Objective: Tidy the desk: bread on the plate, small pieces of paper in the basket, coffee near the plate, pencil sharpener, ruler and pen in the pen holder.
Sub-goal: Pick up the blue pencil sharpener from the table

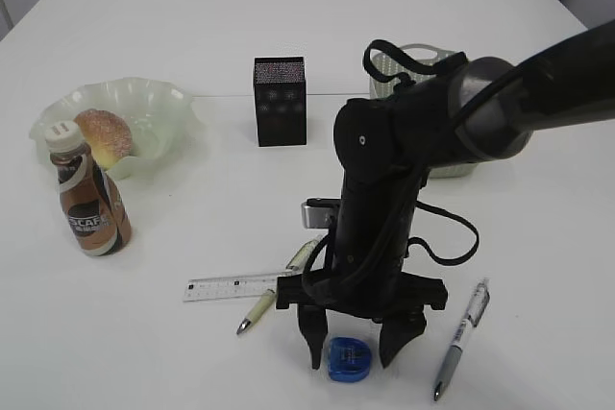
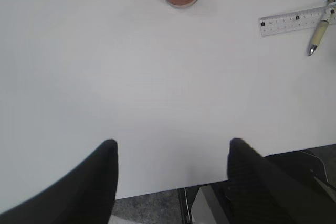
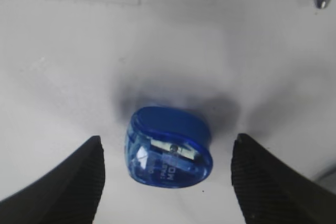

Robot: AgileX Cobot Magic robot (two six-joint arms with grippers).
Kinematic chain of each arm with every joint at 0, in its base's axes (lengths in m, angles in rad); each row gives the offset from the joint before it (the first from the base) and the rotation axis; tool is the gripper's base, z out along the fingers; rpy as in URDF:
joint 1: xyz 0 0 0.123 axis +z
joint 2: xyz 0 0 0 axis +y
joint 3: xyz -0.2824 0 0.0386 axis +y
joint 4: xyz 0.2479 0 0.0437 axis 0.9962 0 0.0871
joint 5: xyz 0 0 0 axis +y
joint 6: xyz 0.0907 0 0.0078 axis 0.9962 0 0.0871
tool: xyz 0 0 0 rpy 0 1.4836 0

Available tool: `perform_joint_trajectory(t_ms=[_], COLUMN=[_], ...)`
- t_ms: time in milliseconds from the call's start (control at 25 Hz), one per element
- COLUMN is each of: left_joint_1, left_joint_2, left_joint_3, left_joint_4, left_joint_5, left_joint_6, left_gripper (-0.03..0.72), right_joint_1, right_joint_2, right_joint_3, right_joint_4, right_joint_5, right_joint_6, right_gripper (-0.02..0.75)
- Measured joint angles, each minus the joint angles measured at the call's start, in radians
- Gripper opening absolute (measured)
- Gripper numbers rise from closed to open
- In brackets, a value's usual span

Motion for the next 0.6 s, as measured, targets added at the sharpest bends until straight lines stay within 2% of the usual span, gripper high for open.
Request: perform_joint_trajectory(t_ms=[600], left_joint_1=[0.000], left_joint_2=[0.000], left_joint_3=[0.000], left_joint_4=[0.000], left_joint_5=[0.000], left_joint_6=[0.000], left_gripper=[0.475], right_joint_1=[0.000], right_joint_2=[0.002], right_joint_3=[0.000], right_joint_4=[-0.020], right_joint_5=[-0.004], right_joint_6=[0.000], right_gripper=[0.548])
